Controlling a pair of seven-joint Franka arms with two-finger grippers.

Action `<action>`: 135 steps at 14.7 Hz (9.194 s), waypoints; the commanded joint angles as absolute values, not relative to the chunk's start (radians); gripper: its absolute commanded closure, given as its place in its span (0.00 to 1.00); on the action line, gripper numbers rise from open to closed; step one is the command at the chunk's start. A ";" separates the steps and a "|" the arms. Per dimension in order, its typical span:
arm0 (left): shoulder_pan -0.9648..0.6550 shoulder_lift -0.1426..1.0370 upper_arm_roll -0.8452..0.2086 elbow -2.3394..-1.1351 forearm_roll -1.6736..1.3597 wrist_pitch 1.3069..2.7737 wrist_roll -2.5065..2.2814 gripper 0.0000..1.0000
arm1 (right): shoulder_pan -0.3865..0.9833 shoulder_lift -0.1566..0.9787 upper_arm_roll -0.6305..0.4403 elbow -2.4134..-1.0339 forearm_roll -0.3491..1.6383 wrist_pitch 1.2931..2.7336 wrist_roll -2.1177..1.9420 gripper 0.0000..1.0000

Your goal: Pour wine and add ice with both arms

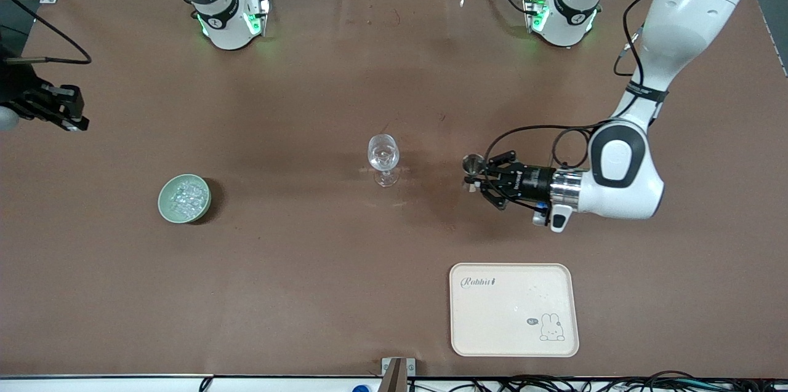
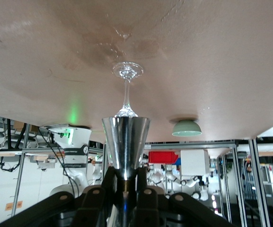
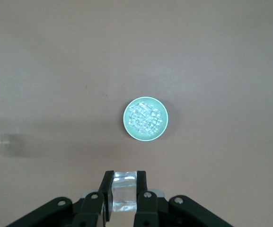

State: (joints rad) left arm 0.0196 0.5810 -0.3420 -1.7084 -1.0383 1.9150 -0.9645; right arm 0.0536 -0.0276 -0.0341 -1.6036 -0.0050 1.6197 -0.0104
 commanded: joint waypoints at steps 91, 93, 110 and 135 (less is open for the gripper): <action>0.229 1.021 -0.310 -1.292 -1.361 2.069 -0.982 0.99 | 0.787 0.383 -0.041 -1.592 -0.011 2.065 0.827 0.78; 0.229 1.060 -0.310 -1.252 -1.362 2.088 -0.982 0.99 | 0.795 0.396 -0.040 -1.592 -0.009 2.069 0.828 0.78; 0.206 1.157 -0.308 -1.201 -1.404 2.187 -0.894 0.82 | 0.819 0.419 -0.041 -1.586 -0.011 2.079 0.827 0.31; 0.316 0.545 -0.360 -1.246 -0.232 1.681 -0.810 0.00 | 0.204 0.006 -0.048 -1.592 -0.091 1.688 0.221 0.00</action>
State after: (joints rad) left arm 0.3209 0.6435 -0.3448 -1.2022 -0.3009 1.6940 -0.8719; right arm 0.2625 0.0638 -0.0684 -1.5610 -0.0814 1.7247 0.2723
